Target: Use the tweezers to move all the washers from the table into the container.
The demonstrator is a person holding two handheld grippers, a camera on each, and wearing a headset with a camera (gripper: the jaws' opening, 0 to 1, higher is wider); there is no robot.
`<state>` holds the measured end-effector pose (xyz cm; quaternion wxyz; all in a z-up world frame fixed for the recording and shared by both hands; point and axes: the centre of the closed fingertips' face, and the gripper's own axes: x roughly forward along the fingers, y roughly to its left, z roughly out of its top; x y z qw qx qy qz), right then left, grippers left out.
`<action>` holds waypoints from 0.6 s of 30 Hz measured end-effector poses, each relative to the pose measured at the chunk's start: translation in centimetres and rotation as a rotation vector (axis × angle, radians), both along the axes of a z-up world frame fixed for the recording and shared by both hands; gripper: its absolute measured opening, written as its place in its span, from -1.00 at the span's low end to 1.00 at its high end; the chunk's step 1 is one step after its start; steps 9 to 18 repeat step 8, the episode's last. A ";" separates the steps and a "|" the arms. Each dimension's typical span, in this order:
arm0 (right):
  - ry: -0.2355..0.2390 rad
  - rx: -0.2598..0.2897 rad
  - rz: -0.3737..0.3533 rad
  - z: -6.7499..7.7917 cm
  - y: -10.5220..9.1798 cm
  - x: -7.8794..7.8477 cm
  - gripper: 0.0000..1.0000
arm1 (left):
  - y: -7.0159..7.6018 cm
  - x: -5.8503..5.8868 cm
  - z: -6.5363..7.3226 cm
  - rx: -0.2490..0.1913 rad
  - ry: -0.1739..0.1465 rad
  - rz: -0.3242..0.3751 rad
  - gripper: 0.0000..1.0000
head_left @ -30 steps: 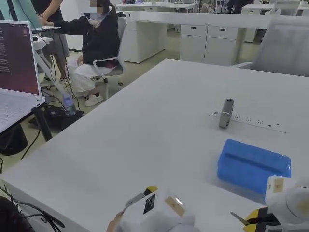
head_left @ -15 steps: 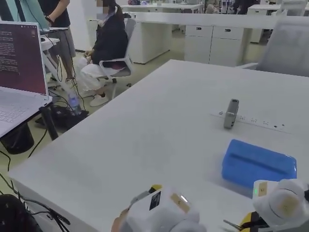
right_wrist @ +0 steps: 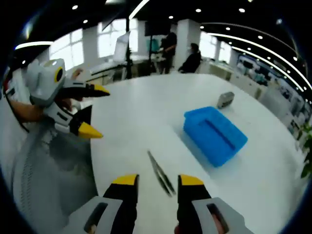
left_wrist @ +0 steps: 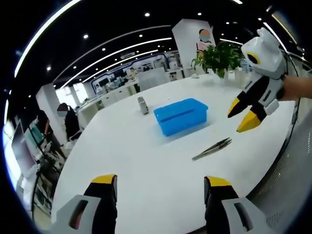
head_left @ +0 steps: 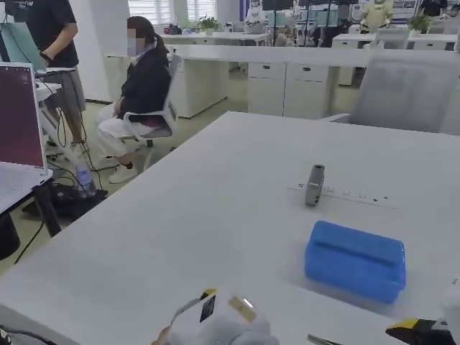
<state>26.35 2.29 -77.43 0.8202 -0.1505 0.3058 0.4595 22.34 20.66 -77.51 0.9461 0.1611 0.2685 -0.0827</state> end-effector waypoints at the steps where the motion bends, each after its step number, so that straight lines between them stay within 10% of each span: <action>1: -0.008 0.033 -0.073 0.7 -1.4 0.1 -0.34 | 0.0 0.0 0.2 -0.010 -0.009 0.003 0.50; 8: -0.072 0.183 -0.358 4.1 -6.2 -0.7 0.18 | -0.5 0.1 0.6 -0.041 -0.031 -0.006 0.61; 18: -0.072 0.183 -0.358 4.1 -6.2 -0.7 0.18 | -0.5 0.1 0.6 -0.041 -0.031 -0.006 0.61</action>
